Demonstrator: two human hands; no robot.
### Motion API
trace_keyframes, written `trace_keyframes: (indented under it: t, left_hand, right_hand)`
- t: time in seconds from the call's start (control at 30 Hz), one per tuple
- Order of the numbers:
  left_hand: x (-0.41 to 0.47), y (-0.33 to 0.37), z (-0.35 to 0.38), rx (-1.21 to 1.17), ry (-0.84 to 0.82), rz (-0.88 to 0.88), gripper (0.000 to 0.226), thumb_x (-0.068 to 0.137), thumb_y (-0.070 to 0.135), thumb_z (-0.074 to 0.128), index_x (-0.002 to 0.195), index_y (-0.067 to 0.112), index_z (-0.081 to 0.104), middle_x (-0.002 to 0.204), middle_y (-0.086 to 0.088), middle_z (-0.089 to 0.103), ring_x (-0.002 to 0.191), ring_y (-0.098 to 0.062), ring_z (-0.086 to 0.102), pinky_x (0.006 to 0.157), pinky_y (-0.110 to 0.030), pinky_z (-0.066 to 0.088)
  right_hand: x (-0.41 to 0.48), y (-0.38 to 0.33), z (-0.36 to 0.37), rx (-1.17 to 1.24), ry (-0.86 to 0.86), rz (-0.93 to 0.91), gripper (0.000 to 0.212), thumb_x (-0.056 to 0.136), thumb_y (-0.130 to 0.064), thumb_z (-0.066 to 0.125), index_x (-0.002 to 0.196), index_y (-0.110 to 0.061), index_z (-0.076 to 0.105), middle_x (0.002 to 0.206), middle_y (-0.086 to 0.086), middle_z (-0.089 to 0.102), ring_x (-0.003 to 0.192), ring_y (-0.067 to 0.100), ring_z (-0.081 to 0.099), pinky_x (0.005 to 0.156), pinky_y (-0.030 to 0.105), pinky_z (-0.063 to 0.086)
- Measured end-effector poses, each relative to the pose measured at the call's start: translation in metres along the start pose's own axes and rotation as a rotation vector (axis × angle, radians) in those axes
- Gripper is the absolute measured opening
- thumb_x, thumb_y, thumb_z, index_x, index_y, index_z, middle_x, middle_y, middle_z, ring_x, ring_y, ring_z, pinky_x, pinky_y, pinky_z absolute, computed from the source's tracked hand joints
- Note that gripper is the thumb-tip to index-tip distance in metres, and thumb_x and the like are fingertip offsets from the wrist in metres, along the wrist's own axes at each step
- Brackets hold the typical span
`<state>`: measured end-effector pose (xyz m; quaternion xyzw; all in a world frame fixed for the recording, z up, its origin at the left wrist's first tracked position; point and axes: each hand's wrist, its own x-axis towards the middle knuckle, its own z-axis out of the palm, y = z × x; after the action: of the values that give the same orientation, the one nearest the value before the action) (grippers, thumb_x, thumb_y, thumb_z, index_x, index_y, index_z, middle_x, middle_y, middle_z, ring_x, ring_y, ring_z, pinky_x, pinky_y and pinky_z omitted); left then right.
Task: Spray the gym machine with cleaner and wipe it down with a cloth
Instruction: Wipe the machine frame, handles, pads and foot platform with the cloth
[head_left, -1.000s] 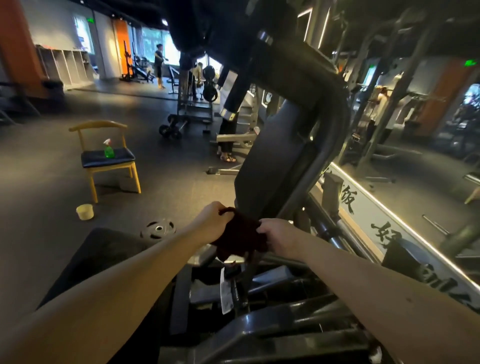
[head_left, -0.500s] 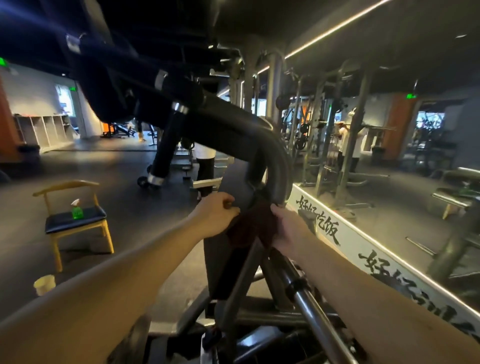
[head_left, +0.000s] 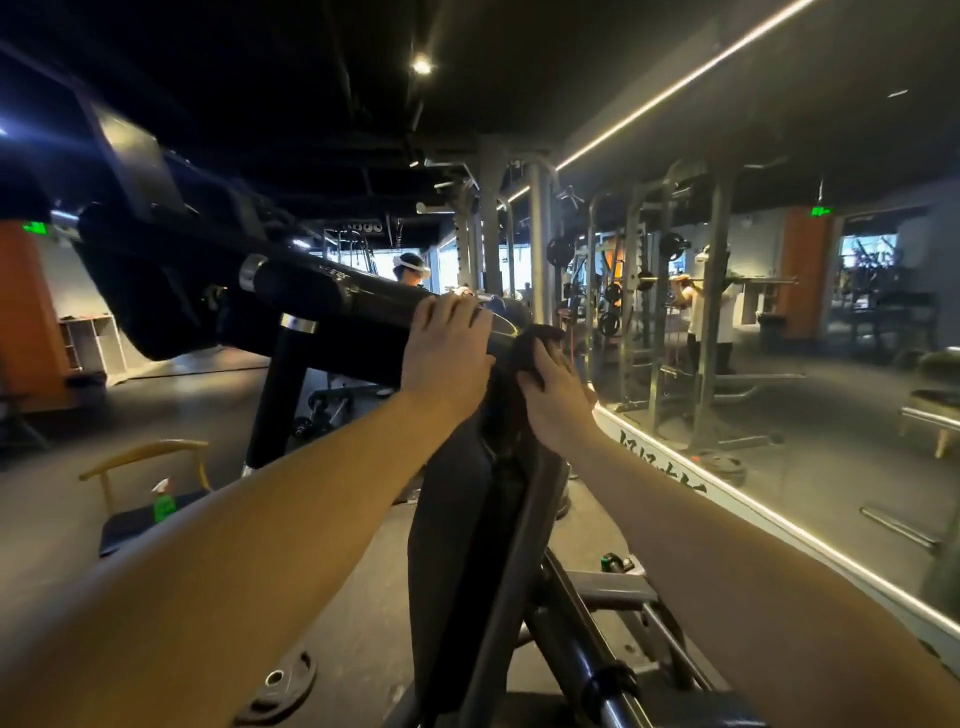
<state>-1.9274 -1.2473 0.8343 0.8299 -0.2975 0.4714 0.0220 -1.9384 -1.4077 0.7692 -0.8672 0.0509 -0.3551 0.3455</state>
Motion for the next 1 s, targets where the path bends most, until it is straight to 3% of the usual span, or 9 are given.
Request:
trace_keyframes:
  t: [0.17, 0.3, 0.43, 0.53, 0.63, 0.73, 0.83, 1.0]
  left_hand:
    - [0.001, -0.008, 0.023, 0.045, -0.071, -0.048, 0.063, 0.098, 0.049, 0.061, 0.15, 0.019, 0.043, 0.157, -0.004, 0.038, 0.144, -0.03, 0.03, 0.122, -0.05, 0.024]
    - [-0.002, -0.007, 0.04, 0.087, -0.014, -0.065, 0.063, 0.095, 0.044, 0.066, 0.15, 0.019, 0.044, 0.153, -0.006, 0.041, 0.144, -0.031, 0.032, 0.122, -0.053, 0.024]
    - [-0.002, -0.005, 0.049, 0.093, 0.059, -0.078, 0.06, 0.092, 0.04, 0.071, 0.143, 0.018, 0.05, 0.146, -0.011, 0.046, 0.139, -0.034, 0.035, 0.118, -0.057, 0.03]
    - [-0.001, -0.006, 0.046, 0.112, 0.051, -0.079, 0.059, 0.092, 0.042, 0.07, 0.142, 0.018, 0.05, 0.145, -0.01, 0.048, 0.138, -0.034, 0.037, 0.117, -0.057, 0.031]
    - [0.007, -0.009, 0.035, 0.128, 0.042, -0.044, 0.047, 0.097, 0.042, 0.063, 0.138, 0.02, 0.053, 0.143, -0.007, 0.049, 0.136, -0.032, 0.039, 0.115, -0.051, 0.031]
    - [0.02, -0.017, 0.018, 0.132, -0.032, -0.043, 0.038, 0.104, 0.035, 0.054, 0.14, 0.021, 0.051, 0.147, -0.004, 0.045, 0.138, -0.029, 0.036, 0.116, -0.046, 0.029]
    - [0.036, -0.026, -0.003, 0.156, -0.142, -0.064, 0.037, 0.103, 0.03, 0.058, 0.139, 0.021, 0.053, 0.156, -0.004, 0.038, 0.141, -0.028, 0.033, 0.116, -0.046, 0.031]
    - [0.064, -0.049, -0.04, 0.306, -0.398, -0.162, 0.046, 0.101, 0.042, 0.06, 0.141, 0.019, 0.054, 0.142, -0.007, 0.052, 0.136, -0.029, 0.039, 0.104, -0.044, 0.042]
  right_hand:
    - [-0.012, 0.051, 0.036, 0.107, 0.132, 0.079, 0.069, 0.106, -0.034, 0.051, 0.164, -0.024, 0.015, 0.167, 0.008, 0.022, 0.151, 0.035, 0.025, 0.121, 0.06, 0.027]
    - [-0.044, 0.07, 0.072, 0.1, 0.268, 0.185, 0.077, 0.102, -0.03, 0.06, 0.163, -0.019, 0.013, 0.166, 0.011, 0.022, 0.153, 0.034, 0.02, 0.123, 0.053, 0.025]
    - [-0.073, 0.085, 0.095, 0.14, 0.248, 0.328, 0.084, 0.101, -0.033, 0.062, 0.163, -0.015, 0.009, 0.166, 0.014, 0.021, 0.153, 0.034, 0.022, 0.123, 0.048, 0.027]
    - [-0.082, 0.09, 0.099, 0.156, 0.23, 0.319, 0.086, 0.101, -0.034, 0.062, 0.163, -0.015, 0.006, 0.163, 0.015, 0.024, 0.151, 0.034, 0.027, 0.122, 0.049, 0.032]
    - [-0.059, 0.083, 0.08, 0.091, 0.251, 0.209, 0.084, 0.101, -0.034, 0.062, 0.163, -0.016, 0.008, 0.162, 0.014, 0.027, 0.15, 0.033, 0.03, 0.12, 0.046, 0.03]
    - [-0.017, 0.065, 0.051, -0.028, 0.234, -0.019, 0.079, 0.101, -0.035, 0.061, 0.161, -0.018, 0.014, 0.162, 0.014, 0.029, 0.147, 0.036, 0.032, 0.118, 0.053, 0.034]
    - [0.023, 0.045, 0.027, -0.206, 0.157, -0.27, 0.075, 0.099, -0.036, 0.064, 0.159, -0.017, 0.023, 0.159, 0.017, 0.037, 0.142, 0.041, 0.04, 0.116, 0.057, 0.037]
    - [0.054, 0.019, -0.006, -0.315, -0.023, -0.478, 0.079, 0.097, -0.049, 0.063, 0.161, -0.023, 0.026, 0.161, 0.008, 0.038, 0.139, 0.036, 0.047, 0.109, 0.052, 0.044]
